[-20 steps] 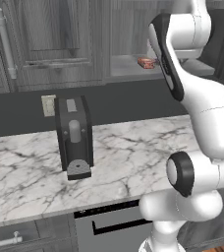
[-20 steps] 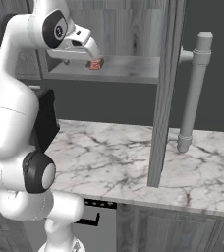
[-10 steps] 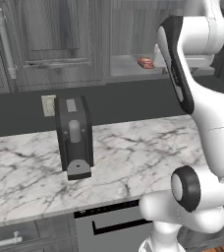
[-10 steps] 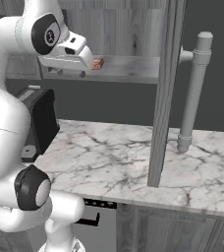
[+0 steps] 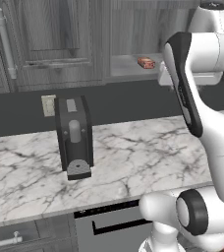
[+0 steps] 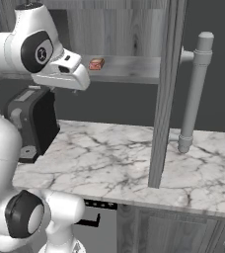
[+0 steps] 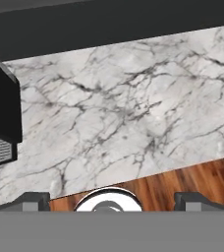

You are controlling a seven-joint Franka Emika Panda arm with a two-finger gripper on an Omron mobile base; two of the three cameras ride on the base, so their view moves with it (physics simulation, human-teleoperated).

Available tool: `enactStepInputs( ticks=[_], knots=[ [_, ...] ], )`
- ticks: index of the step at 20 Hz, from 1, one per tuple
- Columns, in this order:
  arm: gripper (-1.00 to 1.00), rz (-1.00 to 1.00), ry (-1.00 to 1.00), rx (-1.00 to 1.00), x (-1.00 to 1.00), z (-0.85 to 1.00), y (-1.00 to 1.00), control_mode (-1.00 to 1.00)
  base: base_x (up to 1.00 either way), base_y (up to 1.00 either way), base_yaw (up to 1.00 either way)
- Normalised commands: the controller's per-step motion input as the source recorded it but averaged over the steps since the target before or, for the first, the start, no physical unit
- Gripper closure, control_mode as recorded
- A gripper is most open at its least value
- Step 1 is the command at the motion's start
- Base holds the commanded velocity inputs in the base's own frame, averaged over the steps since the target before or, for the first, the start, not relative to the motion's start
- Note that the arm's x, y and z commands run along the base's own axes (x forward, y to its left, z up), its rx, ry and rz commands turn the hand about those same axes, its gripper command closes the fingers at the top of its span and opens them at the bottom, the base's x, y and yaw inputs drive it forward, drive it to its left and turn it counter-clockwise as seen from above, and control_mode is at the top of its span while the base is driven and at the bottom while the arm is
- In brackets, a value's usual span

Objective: Pick up the bar soap and bar soap from the sink, and place them back in the cabinet, and close the cabinet door.

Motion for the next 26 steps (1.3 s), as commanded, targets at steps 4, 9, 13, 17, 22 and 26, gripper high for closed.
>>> enactStepInputs(
  ticks=[4,9,13,17,22,26],
  knots=[
    [-1.00,0.04,0.06,0.00,-0.33,-0.15,0.00,-1.00,0.00,0.00,0.00],
    [-1.00,0.04,0.07,0.00,-0.33,-0.06,0.00,-1.00,0.00,0.00,0.00],
    [-1.00,0.05,0.11,0.00,-0.18,-0.04,0.00,-1.00,0.00,0.00,0.00],
    [-1.00,0.06,0.11,0.00,-0.20,-0.03,0.00,-1.00,0.00,0.00,0.00],
    [-1.00,0.01,0.06,0.00,-0.17,-0.05,0.00,-1.00,0.00,0.00,0.00],
    [-1.00,0.01,0.00,0.00,-0.32,-0.09,0.00,-1.00,0.00,0.00,0.00]
  ],
)
